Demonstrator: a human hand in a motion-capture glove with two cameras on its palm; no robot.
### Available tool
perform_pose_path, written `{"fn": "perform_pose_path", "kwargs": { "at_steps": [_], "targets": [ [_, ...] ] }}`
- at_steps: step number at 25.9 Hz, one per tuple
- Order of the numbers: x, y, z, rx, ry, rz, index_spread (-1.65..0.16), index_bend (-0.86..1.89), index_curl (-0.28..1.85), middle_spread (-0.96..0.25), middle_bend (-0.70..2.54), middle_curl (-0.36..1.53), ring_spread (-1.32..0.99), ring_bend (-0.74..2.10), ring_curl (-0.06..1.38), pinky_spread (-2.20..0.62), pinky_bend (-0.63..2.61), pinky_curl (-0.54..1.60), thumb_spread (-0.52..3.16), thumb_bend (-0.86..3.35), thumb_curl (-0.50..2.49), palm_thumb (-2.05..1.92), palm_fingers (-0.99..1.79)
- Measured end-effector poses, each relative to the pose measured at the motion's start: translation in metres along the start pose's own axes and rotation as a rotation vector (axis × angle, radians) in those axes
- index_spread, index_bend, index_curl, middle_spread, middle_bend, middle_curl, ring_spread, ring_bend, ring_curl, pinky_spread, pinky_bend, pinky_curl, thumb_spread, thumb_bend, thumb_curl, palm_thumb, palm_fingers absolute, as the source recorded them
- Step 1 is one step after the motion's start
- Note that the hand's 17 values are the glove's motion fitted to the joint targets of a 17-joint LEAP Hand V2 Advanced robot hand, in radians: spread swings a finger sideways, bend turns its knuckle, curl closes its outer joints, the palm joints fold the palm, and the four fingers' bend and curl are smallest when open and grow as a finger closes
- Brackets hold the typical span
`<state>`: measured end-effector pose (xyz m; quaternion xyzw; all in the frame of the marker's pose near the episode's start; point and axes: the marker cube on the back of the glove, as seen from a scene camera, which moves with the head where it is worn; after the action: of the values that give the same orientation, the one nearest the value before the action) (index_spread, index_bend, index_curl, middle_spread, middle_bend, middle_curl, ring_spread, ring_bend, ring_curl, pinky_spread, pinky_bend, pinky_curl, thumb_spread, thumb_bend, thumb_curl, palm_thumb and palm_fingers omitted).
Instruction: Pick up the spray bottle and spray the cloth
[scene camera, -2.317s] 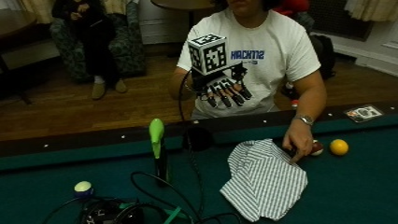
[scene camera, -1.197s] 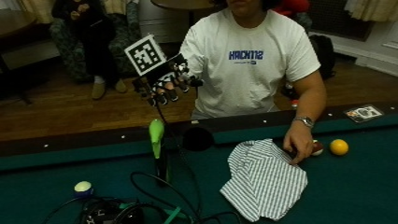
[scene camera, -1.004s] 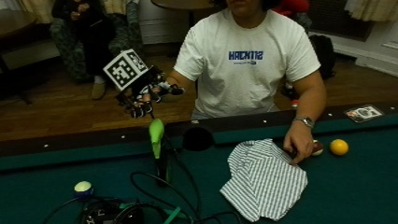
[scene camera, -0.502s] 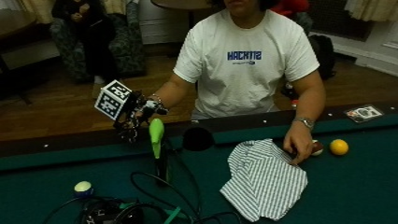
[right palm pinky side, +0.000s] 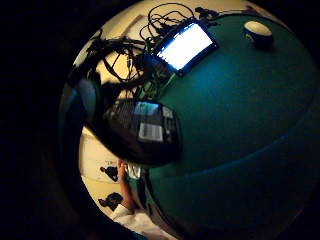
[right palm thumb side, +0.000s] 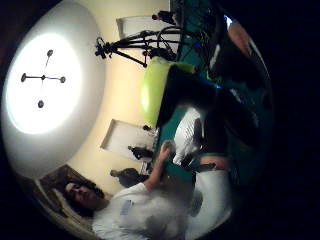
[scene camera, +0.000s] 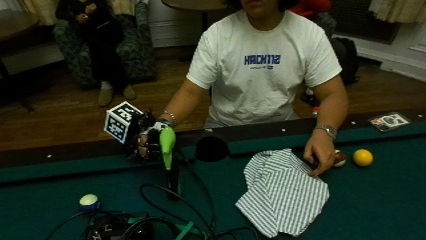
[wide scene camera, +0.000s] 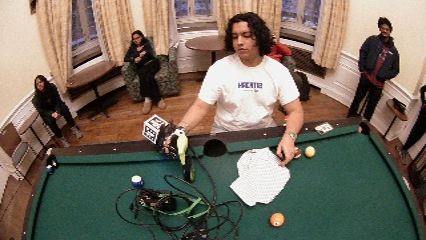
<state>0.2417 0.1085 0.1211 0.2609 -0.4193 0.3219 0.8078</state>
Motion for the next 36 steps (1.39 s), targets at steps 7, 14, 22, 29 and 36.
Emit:
{"fn": "perform_pose_path", "kwargs": {
  "at_steps": [7,14,22,29,36],
  "targets": [
    [0.002,-0.011,0.002,0.084,-0.024,0.003,-0.32,0.27,0.34,-0.20,0.37,0.44,-0.20,0.63,0.42,-0.16,0.68,0.46,0.81,0.06,0.47,0.94,1.39],
    [0.005,-0.012,0.002,0.131,-0.070,-0.035,-0.29,0.53,0.46,-0.24,0.52,0.53,-0.22,0.80,0.52,-0.14,0.83,0.56,0.68,0.09,0.55,1.06,1.37],
    [0.003,-0.008,0.019,-0.006,-0.053,-0.011,-0.28,0.57,0.53,-0.24,0.63,0.62,-0.23,0.84,0.58,-0.18,0.72,0.58,0.51,0.00,0.61,1.01,0.99],
    [-0.002,-0.024,0.048,0.010,-0.038,0.007,-0.34,0.16,0.45,-0.19,0.49,0.54,-0.19,0.71,0.55,-0.06,0.57,0.54,0.75,-0.10,0.48,0.70,0.37],
    [-0.001,-0.049,0.067,0.065,-0.046,-0.023,-0.35,0.12,0.33,-0.17,0.36,0.46,-0.20,0.62,0.42,-0.04,0.49,0.41,0.78,-0.08,0.43,0.55,0.50]
  ]
}}
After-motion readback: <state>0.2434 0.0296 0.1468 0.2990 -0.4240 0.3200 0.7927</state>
